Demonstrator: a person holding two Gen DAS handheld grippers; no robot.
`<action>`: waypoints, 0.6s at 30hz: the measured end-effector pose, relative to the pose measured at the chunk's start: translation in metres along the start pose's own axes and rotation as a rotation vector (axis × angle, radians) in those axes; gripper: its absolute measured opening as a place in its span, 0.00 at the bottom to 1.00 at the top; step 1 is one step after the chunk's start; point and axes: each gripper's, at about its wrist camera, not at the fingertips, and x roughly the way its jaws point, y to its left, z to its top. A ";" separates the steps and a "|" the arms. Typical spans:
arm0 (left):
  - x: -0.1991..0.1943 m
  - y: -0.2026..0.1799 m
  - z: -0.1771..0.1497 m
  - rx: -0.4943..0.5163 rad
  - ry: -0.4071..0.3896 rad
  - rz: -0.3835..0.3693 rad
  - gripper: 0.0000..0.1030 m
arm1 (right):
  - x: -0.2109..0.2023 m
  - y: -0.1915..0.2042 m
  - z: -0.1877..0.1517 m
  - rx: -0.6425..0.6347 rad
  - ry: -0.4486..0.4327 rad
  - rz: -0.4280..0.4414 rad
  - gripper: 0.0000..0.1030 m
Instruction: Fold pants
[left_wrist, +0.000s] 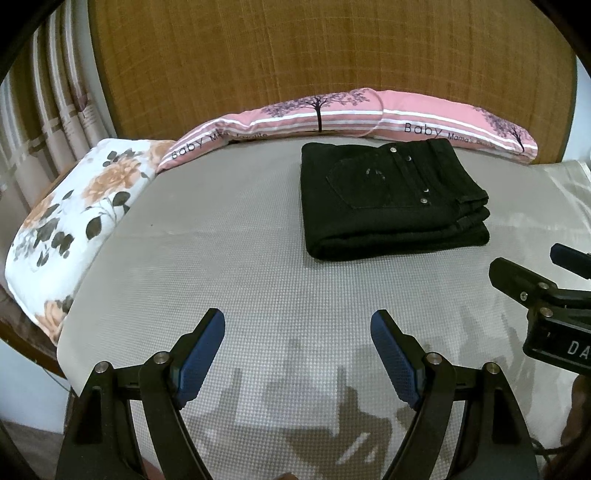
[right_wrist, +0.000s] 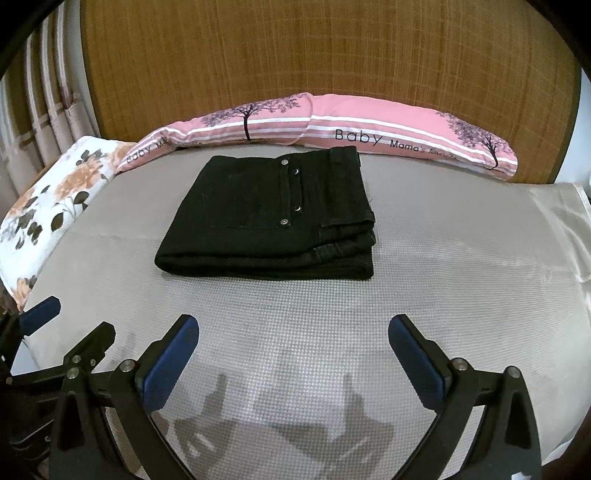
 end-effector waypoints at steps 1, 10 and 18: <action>0.001 0.000 0.000 0.001 0.000 0.002 0.79 | 0.000 0.000 0.000 -0.003 0.001 -0.006 0.99; 0.000 0.000 -0.003 0.003 0.003 0.004 0.79 | 0.002 0.001 -0.001 0.001 0.011 -0.008 0.99; 0.001 0.000 -0.002 0.005 0.002 0.004 0.79 | 0.002 0.001 -0.001 0.004 0.011 -0.006 0.99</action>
